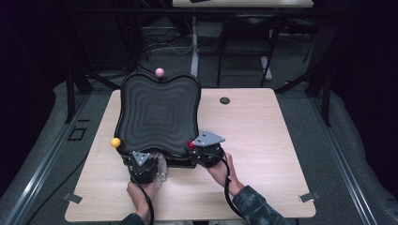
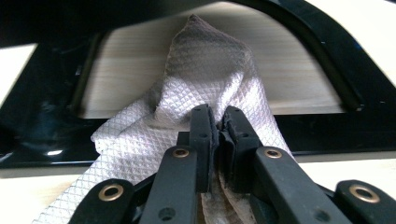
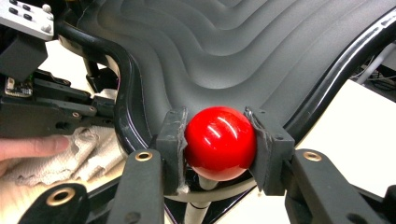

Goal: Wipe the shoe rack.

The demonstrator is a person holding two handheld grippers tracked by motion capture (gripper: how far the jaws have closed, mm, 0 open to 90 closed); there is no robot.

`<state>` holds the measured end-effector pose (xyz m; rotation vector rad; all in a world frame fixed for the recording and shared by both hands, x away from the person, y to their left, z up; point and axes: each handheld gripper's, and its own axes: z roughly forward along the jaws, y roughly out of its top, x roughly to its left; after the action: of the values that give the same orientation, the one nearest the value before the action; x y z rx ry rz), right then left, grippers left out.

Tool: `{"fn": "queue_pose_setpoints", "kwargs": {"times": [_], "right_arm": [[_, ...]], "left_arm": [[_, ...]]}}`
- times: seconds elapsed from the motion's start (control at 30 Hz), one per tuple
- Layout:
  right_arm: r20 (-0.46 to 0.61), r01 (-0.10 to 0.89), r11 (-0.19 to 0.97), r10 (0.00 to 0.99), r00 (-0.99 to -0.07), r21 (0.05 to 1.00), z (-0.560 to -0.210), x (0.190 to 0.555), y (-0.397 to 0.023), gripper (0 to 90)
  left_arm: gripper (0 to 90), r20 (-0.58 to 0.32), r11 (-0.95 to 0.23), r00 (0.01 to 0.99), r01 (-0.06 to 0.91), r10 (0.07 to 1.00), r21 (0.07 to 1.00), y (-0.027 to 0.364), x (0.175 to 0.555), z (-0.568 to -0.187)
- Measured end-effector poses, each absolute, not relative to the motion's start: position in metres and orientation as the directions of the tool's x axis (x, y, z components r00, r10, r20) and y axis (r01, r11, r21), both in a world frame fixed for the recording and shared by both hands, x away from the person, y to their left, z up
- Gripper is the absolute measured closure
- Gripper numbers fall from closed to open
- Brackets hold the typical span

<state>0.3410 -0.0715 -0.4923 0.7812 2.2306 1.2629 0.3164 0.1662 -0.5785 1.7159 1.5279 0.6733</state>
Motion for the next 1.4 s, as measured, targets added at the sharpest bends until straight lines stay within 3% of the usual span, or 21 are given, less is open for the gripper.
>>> {"fn": "queue_pose_setpoints", "kwargs": {"times": [0.4, 0.8, 1.17, 1.4], "right_arm": [[-0.112, 0.246, 0.42, 0.666, -0.738, 0.874, -0.492, 0.342, -0.071, 60.3], [-0.112, 0.246, 0.42, 0.665, -0.738, 0.874, -0.492, 0.342, -0.071, 60.3], [-0.111, 0.246, 0.42, 0.665, -0.739, 0.874, -0.492, 0.342, -0.071, 60.3], [-0.111, 0.246, 0.419, 0.665, -0.738, 0.874, -0.492, 0.342, -0.071, 60.3]], "left_arm": [[83.1, -0.092, 0.067, 0.011, 0.605, 0.996, 0.793, 0.197, 0.318, -0.578], [83.1, -0.08, 0.103, -0.065, 0.6, 0.995, 0.793, 0.214, 0.32, -0.577], [83.4, -0.044, 0.063, -0.047, 0.595, 0.998, 0.802, 0.206, 0.316, -0.579], [83.4, -0.029, 0.009, 0.024, 0.601, 0.999, 0.8, 0.189, 0.313, -0.579]]}}
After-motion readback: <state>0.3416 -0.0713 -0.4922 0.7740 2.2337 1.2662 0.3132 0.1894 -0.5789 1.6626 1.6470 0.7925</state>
